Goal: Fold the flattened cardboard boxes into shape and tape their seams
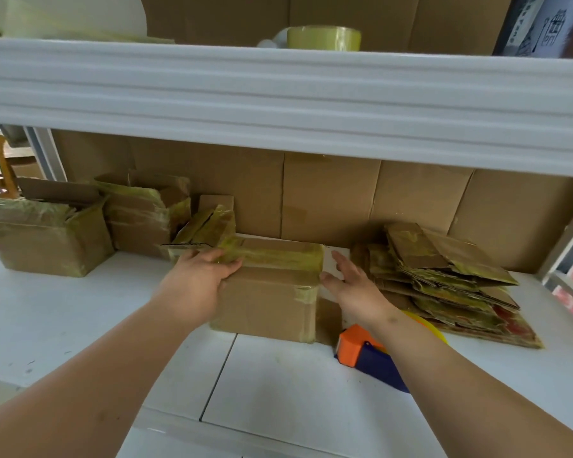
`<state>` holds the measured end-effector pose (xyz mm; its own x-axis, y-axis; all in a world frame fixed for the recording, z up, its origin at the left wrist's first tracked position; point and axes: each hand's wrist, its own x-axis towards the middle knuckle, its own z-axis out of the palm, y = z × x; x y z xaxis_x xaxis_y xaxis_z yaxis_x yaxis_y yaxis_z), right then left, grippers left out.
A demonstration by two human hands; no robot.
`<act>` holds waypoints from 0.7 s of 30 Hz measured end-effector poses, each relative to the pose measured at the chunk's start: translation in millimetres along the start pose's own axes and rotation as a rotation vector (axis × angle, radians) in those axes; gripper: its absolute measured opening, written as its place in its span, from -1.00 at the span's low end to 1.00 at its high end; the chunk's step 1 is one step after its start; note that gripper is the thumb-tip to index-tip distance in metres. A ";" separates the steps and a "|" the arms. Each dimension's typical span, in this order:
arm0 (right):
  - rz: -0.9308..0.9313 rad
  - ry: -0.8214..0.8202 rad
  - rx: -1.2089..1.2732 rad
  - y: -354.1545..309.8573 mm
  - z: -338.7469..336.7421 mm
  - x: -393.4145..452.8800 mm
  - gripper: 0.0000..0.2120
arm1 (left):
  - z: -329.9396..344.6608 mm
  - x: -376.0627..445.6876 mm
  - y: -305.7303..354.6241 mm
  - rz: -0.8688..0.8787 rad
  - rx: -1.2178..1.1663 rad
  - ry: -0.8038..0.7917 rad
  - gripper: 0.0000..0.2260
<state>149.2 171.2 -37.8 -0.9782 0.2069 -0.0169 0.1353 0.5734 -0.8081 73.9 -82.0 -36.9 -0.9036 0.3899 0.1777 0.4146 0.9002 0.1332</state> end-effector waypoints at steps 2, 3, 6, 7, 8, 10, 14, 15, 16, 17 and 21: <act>-0.026 -0.099 0.082 -8.4 4.4 -1.5 -0.44 | 7.5 -0.1 -12.8 -0.009 -0.107 0.097 -0.56; -0.052 -0.127 0.120 -12.2 7.1 -1.4 -0.44 | 10.3 -0.6 -18.7 -0.020 -0.183 0.158 -0.56; -0.128 -0.132 0.205 -21.5 13.7 1.6 -0.49 | 10.6 -3.8 -29.1 -0.121 -0.380 0.227 -0.57; -0.140 -0.118 0.236 -23.1 14.9 3.2 -0.52 | 8.3 -4.9 -30.0 -0.149 -0.435 0.205 -0.57; -0.148 -0.099 0.274 -24.4 15.2 4.3 -0.54 | 6.3 -5.5 -30.4 -0.174 -0.514 0.177 -0.59; -0.148 -0.078 0.301 -24.3 13.5 4.7 -0.49 | 3.3 -8.9 -25.9 -0.178 -0.628 0.148 -0.66; -0.117 -0.117 0.207 -17.0 8.5 -1.5 -0.42 | 6.9 -15.3 -7.7 -0.248 -0.565 0.170 -0.68; -0.119 -0.122 0.204 -16.0 7.1 -4.2 -0.43 | 7.5 -15.7 -2.7 -0.263 -0.631 0.169 -0.67; -0.125 -0.122 0.207 -15.9 5.8 -6.5 -0.45 | 8.5 -14.7 1.2 -0.272 -0.731 0.161 -0.67; -0.136 -0.119 0.214 -16.4 5.0 -8.4 -0.48 | 8.9 -13.5 4.1 -0.284 -0.822 0.161 -0.67; -0.212 -0.023 0.212 -28.8 7.4 -12.1 -0.68 | 0.2 -6.3 12.0 -0.299 -0.951 0.189 -0.67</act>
<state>156.0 146.3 -18.6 -0.9847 0.0808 0.1541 -0.1061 0.4231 -0.8998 84.5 -73.7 -36.6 -0.9867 0.0624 0.1503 0.1627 0.3960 0.9037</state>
